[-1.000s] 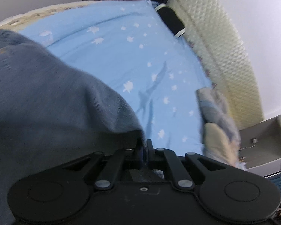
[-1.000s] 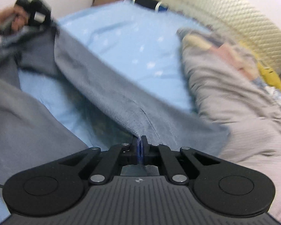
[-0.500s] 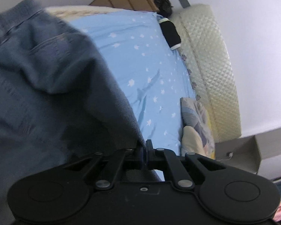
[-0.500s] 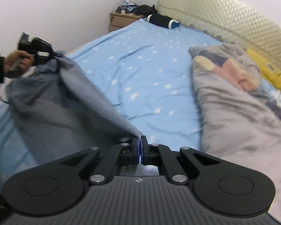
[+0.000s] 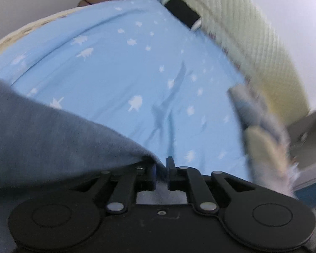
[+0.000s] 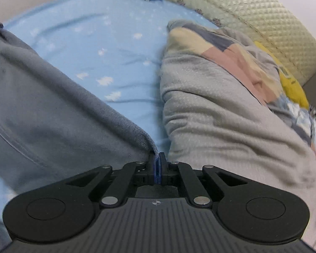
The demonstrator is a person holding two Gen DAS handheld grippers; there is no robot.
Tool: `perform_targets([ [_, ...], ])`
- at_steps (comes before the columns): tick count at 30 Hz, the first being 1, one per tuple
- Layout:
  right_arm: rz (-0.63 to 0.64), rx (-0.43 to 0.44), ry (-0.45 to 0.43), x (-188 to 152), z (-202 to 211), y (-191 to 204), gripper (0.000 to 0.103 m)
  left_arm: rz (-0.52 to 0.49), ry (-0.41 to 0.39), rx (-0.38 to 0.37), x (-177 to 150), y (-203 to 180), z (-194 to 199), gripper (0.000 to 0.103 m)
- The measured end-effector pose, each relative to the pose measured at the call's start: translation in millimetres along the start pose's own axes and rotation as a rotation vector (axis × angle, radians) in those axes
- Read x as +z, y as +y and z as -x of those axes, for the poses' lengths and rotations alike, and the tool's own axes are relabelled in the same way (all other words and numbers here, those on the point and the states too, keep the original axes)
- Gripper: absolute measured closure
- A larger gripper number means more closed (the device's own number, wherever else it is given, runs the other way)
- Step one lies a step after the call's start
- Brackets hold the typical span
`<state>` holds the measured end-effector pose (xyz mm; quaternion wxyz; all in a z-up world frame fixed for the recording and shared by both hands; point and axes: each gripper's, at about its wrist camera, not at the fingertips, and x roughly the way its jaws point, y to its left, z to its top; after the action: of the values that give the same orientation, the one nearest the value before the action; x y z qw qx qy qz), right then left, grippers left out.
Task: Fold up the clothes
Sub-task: 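Lower the jeans flat onto the bed and open both grippers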
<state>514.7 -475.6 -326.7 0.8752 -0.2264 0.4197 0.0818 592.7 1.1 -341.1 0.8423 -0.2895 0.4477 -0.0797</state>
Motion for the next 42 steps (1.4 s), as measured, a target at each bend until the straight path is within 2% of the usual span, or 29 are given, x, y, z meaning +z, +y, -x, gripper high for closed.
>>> perform_targets([
  [2,-0.022,-0.018,0.021,4.8,-7.3,1.3,0.097,-0.015,0.026,0.016,-6.2,1.4,-5.9,0.089],
  [4,-0.067,-0.020,0.004,5.2,0.9,1.1,0.087,-0.005,0.031,-0.005,-11.4,4.3,-0.8,0.079],
  [5,-0.102,-0.010,-0.021,3.6,10.1,-0.2,0.071,0.002,0.029,-0.021,-13.1,5.7,3.5,0.070],
  [6,-0.142,0.003,-0.047,1.1,20.3,-1.8,0.060,0.011,0.022,-0.040,-15.4,7.3,10.3,0.068],
  [7,-0.197,0.022,-0.074,-3.8,32.4,-4.5,0.060,0.027,0.006,-0.068,-19.2,10.0,23.5,0.068],
  [9,-0.323,0.063,-0.100,-14.8,51.7,-10.9,0.060,0.047,-0.028,-0.115,-27.1,14.5,50.3,0.056],
  [11,-0.493,0.111,-0.098,-33.7,71.8,-12.1,0.058,0.013,-0.070,-0.113,-37.7,14.3,79.1,0.050],
  [13,-0.675,0.209,-0.072,-60.1,89.2,-5.7,0.056,0.012,-0.080,-0.095,-52.9,20.6,105.7,0.047],
  [15,-0.846,0.267,-0.034,-87.7,100.0,7.4,0.046,0.017,-0.084,-0.067,-69.6,30.1,131.8,0.046],
  [17,-0.993,0.358,0.009,-114.1,101.1,24.0,0.043,0.035,-0.097,-0.016,-88.4,42.5,157.0,0.043],
  [19,-1.068,0.383,0.037,-130.1,95.4,39.6,0.038,0.087,-0.098,0.046,-102.8,54.8,175.9,0.041],
  [22,-1.236,0.381,0.060,-148.7,77.5,51.0,0.036,0.167,-0.092,0.128,-128.2,75.4,206.4,0.041],
  [27,-1.466,0.276,-0.024,-161.2,62.3,41.8,0.029,0.223,-0.087,0.263,-151.9,105.3,254.0,0.040],
  [31,-1.586,0.244,-0.071,-168.1,52.5,33.4,0.030,0.296,-0.106,0.360,-162.8,129.1,283.9,0.040],
  [32,-1.596,0.235,-0.078,-167.8,52.4,30.7,0.033,0.320,-0.109,0.382,-164.6,133.7,290.1,0.040],
  [34,-1.572,0.192,-0.069,-164.4,55.8,26.1,0.070,0.356,-0.114,0.413,-168.7,143.1,303.1,0.040],
  [36,-1.533,0.169,-0.052,-160.1,64.9,22.3,0.098,0.376,-0.120,0.440,-174.6,150.9,317.1,0.040],
  [42,-1.289,0.110,-0.097,-141.7,118.9,-5.2,0.101,0.416,-0.125,0.498,-185.8,167.9,341.4,0.040],
])
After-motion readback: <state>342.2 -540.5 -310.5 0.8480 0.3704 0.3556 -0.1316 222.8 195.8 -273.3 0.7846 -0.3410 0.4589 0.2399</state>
